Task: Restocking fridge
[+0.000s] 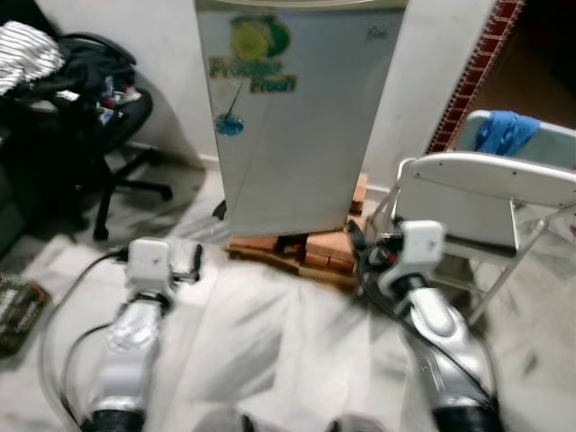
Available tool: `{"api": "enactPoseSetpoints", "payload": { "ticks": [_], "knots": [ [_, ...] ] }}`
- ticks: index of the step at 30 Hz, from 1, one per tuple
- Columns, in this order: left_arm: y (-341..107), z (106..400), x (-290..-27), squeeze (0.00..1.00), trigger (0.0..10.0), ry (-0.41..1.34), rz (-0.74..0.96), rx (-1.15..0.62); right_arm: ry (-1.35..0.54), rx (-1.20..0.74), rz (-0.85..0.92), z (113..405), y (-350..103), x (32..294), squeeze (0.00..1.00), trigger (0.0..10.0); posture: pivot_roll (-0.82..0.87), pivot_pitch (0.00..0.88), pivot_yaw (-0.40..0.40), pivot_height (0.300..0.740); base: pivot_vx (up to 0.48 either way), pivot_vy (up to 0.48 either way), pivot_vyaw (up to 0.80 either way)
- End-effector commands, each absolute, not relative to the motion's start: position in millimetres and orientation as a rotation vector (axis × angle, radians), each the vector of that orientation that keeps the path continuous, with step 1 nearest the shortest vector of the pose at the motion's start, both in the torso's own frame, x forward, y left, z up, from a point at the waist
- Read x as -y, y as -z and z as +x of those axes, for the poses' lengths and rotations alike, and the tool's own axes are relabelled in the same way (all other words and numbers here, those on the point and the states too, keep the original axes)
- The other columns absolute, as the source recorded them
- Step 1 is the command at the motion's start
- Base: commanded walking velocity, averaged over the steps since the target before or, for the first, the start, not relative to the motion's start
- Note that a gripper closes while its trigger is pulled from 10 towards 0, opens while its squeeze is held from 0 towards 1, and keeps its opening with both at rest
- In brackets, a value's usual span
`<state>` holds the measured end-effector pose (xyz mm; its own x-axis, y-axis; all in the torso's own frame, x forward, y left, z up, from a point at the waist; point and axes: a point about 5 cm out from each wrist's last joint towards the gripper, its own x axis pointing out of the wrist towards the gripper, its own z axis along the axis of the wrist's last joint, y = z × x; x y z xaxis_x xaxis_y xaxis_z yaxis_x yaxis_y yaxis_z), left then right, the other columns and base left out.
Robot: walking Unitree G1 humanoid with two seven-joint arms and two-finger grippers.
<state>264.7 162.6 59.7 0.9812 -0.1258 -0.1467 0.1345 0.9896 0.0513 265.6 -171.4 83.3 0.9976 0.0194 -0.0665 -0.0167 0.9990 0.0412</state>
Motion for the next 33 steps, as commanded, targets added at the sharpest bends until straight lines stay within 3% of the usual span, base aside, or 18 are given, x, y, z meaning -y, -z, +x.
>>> {"api": "enactPoseSetpoints", "payload": {
  "ticks": [1,3,17,28,33],
  "knots": [
    [-51.5,261.8,-172.8,0.0,10.0,0.115,0.089,-0.172,0.005,-0.028,0.04,268.1,-88.9,171.5,0.0,10.0,-0.06,0.021,0.001,0.74,0.0,0.48,0.0],
    [-47.7,263.6,-181.6,0.0,10.0,0.052,0.072,-0.181,-0.016,-0.009,-0.046,265.7,-87.6,172.6,0.0,10.0,-0.07,0.005,0.023,0.74,0.0,0.48,0.0],
    [-53.2,266.1,-195.8,0.0,10.0,0.042,0.062,-0.148,0.011,-0.029,0.029,270.4,-84.7,175.7,0.0,10.0,-0.06,0.0,0.027,0.74,0.0,0.48,0.0],
    [-60.9,267.9,-187.2,0.0,10.0,0.085,0.033,-0.079,0.008,-0.002,0.035,277.9,-89.0,176.3,0.0,10.0,-0.06,0.0,0.028,0.74,0.023,0.471,-0.8],
    [-60.8,270.7,-186.2,0.0,10.0,0.065,-0.003,-0.093,-0.01,0.011,0.021,281.2,-93.2,177.4,0.0,10.0,-0.07,0.0,0.022,0.74,0.332,0.347,0.0]
  ]
}}
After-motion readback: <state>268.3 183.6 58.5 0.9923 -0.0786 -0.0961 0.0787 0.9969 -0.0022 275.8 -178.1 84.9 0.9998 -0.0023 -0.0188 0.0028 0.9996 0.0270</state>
